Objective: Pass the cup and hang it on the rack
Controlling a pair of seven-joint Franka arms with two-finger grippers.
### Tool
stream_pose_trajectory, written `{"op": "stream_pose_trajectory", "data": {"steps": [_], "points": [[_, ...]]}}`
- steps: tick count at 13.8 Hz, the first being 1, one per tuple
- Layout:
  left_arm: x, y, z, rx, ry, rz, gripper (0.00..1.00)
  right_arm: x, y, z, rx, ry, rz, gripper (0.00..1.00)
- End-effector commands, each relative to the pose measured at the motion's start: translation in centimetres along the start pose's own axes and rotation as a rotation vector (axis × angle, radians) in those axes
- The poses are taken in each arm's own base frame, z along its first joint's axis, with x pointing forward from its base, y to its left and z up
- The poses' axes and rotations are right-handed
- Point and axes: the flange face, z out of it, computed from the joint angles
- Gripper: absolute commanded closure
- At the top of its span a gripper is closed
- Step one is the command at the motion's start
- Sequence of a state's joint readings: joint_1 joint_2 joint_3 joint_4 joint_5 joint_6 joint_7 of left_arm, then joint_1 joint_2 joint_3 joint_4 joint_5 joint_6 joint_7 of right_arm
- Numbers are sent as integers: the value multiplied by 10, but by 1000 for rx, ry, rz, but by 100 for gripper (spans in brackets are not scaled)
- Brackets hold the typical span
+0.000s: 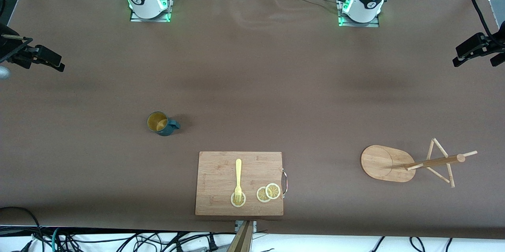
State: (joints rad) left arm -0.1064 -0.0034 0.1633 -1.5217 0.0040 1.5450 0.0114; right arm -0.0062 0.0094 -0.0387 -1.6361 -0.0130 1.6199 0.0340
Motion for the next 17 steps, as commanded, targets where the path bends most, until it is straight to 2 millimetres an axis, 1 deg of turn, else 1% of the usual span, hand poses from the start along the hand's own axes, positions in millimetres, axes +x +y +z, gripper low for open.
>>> {"op": "stream_pose_trajectory", "data": {"steps": [1, 4, 8, 11, 13, 14, 16, 17], "points": [[1, -1, -5, -17, -5, -4, 0, -1, -1, 0, -10, -11, -16, 0], [2, -1, -4, -17, -6, -3, 0, -9, -2, 4, -8, -69, 1, 0], [2, -1, -4, -17, -6, -4, 0, -9, -5, 6, 2, -76, -1, 0], [1, -1, -3, -17, -11, -6, 0, -9, -20, 12, -4, -93, -27, 0], [-6, -1, 2, -18, -72, -5, 0, -3, -23, 19, 0, -101, -44, 0], [-7, -1, 3, -19, -80, -5, 0, 2, -36, 36, -3, -139, -68, 0], [-6, 1, 1, -18, -75, -1, 0, 19, -78, 86, -21, -203, -122, 0], [-6, 1, 0, -18, -72, -2, 0, 28, -100, 101, -34, -177, -154, 0]]}}
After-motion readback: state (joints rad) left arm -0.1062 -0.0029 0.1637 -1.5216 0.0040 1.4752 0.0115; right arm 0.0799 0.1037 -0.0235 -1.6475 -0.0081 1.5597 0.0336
